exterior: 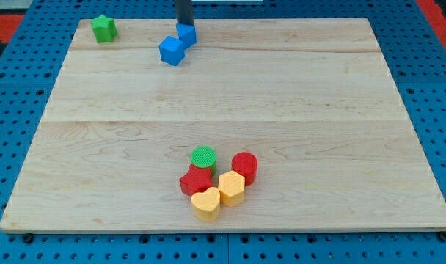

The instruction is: Move the red circle to the top centre of the board

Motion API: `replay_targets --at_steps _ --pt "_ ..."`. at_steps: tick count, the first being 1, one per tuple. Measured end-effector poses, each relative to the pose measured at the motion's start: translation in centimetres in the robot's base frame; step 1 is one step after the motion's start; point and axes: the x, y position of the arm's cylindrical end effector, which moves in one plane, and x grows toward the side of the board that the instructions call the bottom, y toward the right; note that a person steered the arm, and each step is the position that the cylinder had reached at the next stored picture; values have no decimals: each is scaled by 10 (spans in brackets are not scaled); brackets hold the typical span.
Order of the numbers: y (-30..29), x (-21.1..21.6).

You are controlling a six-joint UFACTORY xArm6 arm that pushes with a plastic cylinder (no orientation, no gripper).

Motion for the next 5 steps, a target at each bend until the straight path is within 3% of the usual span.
replay_targets --at_steps 2,3,5 --pt "7 68" --pt "35 71" --pt "197 83"
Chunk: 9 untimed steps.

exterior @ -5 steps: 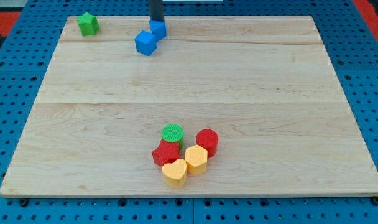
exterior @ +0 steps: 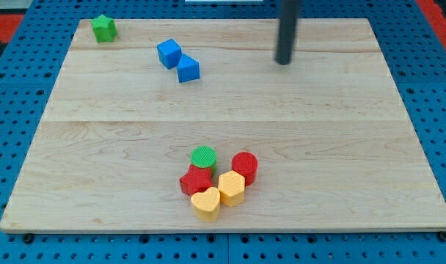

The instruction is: Move the red circle to the top centre of the board

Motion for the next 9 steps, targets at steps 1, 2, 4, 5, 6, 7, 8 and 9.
replay_targets --at_steps 1,2,4,5,6,7,8,9 --pt "42 69" --pt "42 134" --pt "3 191" --pt "-25 219" --pt "-65 233" --pt "-99 244" --pt "-114 251" --pt "-133 230"
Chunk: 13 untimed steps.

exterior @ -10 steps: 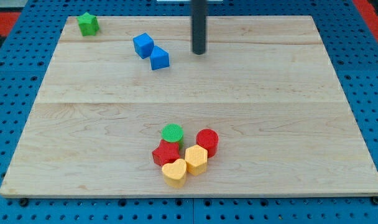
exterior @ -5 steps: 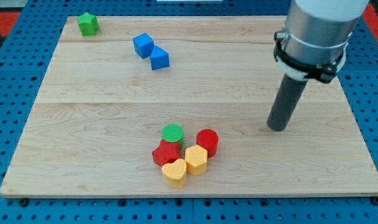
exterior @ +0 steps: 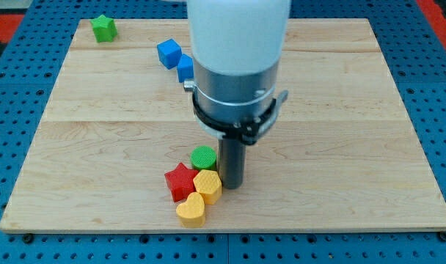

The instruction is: Move the red circle to the top centre of the board

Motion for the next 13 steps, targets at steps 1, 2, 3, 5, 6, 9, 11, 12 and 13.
replay_targets --at_steps 1,2,3,5,6,9,11,12,13 --pt "4 -31" --pt "15 -53" --pt "12 -86" --pt "11 -122" --pt "11 -149" --pt "11 -261" --pt "31 -293" --pt "45 -258" --pt "36 -229"
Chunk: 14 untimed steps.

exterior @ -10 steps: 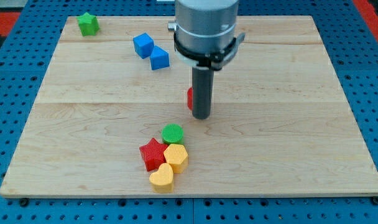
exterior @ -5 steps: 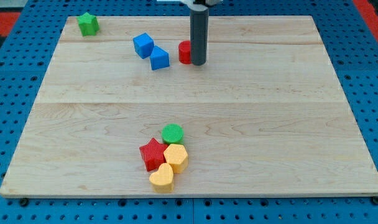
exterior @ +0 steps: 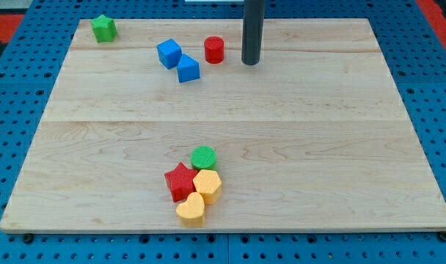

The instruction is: Move the red circle to the top centre of the board

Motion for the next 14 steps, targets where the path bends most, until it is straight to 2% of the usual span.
replay_targets --at_steps 1,2,3,5,6,8,9,11,14 --pt "-46 2" --pt "-84 -18" --pt "-88 -48" --pt "-88 -82" --pt "-91 -83" --pt "-82 -37" --pt "-66 -39" --pt "-66 -83" --pt "-66 -37"
